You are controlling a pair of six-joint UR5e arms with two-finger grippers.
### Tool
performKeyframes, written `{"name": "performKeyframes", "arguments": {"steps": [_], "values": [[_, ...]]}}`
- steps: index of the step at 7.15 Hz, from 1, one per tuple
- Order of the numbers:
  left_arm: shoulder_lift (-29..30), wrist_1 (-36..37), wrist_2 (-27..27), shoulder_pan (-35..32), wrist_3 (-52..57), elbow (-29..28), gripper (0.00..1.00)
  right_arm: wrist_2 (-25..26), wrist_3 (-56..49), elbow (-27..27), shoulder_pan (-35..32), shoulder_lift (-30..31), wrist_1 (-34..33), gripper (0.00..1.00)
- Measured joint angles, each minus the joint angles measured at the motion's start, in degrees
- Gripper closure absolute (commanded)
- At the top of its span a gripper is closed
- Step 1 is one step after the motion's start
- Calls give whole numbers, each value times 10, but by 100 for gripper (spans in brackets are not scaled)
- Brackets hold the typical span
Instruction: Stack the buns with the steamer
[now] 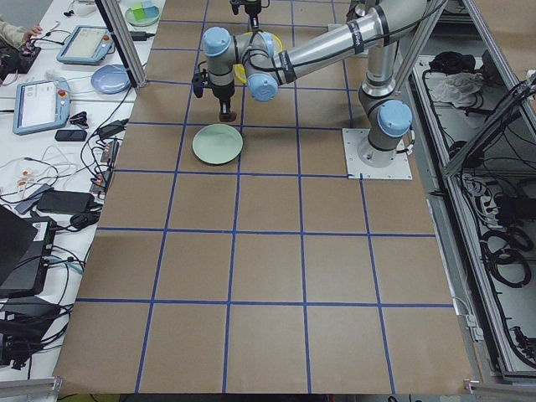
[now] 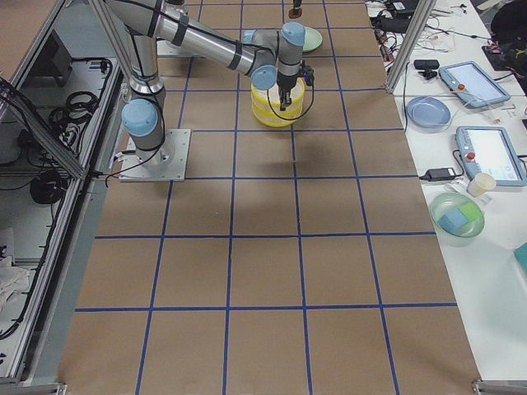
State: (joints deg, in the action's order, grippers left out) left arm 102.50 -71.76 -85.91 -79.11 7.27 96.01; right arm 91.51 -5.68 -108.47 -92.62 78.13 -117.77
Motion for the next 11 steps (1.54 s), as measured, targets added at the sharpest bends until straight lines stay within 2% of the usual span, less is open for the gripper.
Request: {"name": "performKeyframes", "arguments": {"steps": [1,3,4,5,7,10,11], "values": [[-19,-31,15,-1,-13,-10,88,2,0,-1,0,0,0,2],[-53,-88,74,-24,-73,-28,88,10,3,0,0,2,5,1],[-64,-95,86,-63,-113,-31,90,11,6,6,0,4,6,1],[-64,-87,88,-120,-175,-31,96,12,8,19,0,7,7,1],[-42,-43,84,-233,-314,-23,97,12,9,68,3,19,39,0],[19,54,71,-330,-443,-19,97,9,15,158,10,36,127,0],[45,86,69,-351,-464,-20,44,8,18,193,11,38,160,0]]}}
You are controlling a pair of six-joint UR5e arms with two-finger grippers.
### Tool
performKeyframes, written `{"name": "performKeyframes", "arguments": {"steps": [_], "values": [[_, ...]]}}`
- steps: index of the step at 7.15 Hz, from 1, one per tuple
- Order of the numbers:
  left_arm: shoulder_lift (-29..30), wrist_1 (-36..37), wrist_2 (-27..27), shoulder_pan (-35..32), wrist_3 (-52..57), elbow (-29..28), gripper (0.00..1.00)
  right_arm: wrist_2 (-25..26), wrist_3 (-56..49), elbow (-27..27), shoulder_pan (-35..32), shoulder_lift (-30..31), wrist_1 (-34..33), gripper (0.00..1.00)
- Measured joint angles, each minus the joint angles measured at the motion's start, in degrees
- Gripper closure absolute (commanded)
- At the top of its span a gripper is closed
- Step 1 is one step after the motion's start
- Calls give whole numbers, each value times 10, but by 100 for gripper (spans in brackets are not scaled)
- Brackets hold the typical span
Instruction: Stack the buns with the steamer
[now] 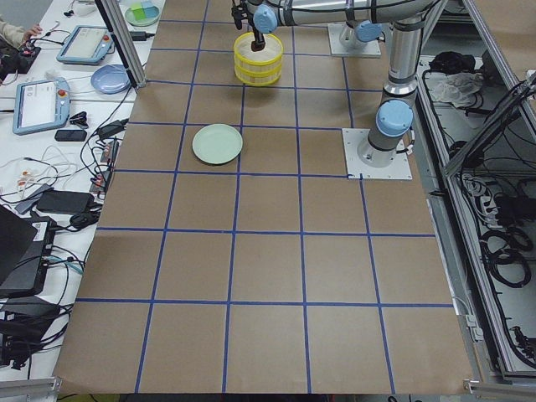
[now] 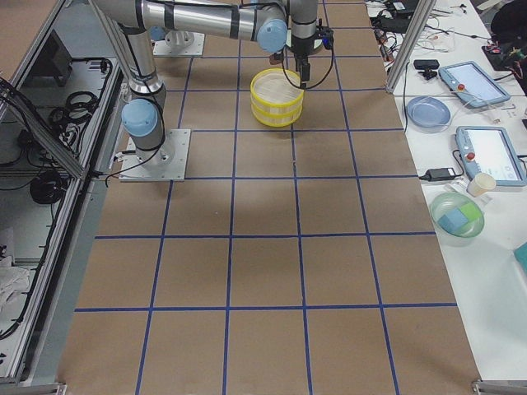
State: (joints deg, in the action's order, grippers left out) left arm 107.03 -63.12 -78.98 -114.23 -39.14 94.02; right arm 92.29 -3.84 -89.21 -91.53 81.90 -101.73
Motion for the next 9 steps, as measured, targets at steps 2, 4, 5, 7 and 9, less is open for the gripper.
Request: {"name": "performKeyframes", "arguments": {"steps": [2,4,5,7,9], "values": [[34,48,-1,-19,-20,-3,0,-2,22,64,1,3,61,0],[37,61,-1,-23,-17,-3,0,-3,72,85,-6,27,89,0],[33,62,-3,-21,-10,-2,0,-2,108,82,-11,45,96,1],[2,37,-64,8,67,-2,0,-1,160,36,-26,76,89,0],[-48,-34,-98,92,206,-6,0,1,178,-2,-35,89,51,0]]}}
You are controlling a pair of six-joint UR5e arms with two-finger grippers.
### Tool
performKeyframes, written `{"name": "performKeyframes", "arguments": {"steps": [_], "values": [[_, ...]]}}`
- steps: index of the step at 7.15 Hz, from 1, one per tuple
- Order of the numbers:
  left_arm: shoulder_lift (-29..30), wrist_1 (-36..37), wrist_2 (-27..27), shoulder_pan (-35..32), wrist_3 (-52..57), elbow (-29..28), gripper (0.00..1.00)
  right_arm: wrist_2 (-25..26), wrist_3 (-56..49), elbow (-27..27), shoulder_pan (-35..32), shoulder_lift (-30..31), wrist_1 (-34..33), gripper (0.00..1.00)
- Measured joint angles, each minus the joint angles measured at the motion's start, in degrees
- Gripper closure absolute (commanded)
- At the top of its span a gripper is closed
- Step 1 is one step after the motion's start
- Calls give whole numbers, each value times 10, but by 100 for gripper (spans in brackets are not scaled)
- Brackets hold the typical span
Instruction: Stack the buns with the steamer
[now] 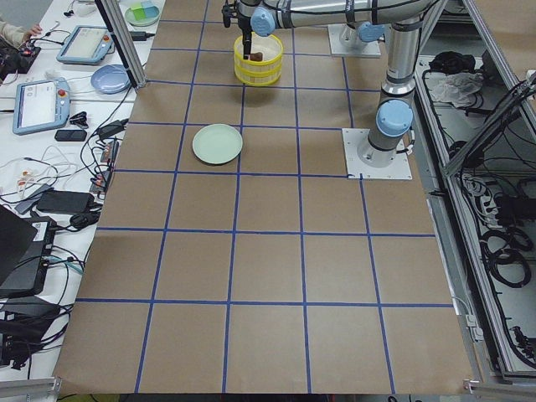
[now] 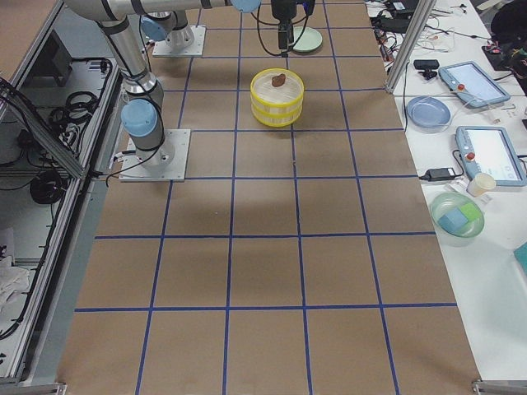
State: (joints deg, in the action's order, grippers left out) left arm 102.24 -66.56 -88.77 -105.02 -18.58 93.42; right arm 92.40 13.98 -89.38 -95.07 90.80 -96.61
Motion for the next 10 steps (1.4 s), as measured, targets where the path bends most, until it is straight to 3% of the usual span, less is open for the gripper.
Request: {"name": "performKeyframes", "arguments": {"steps": [3,6,10], "values": [[-78,-101,-4,110,123,-27,0,-3,4,24,-2,-11,7,0],[-115,-169,-16,137,136,-65,0,-7,4,59,-3,-23,49,0],[-120,-182,-18,152,136,-50,0,0,-2,61,-3,-25,51,0]]}}
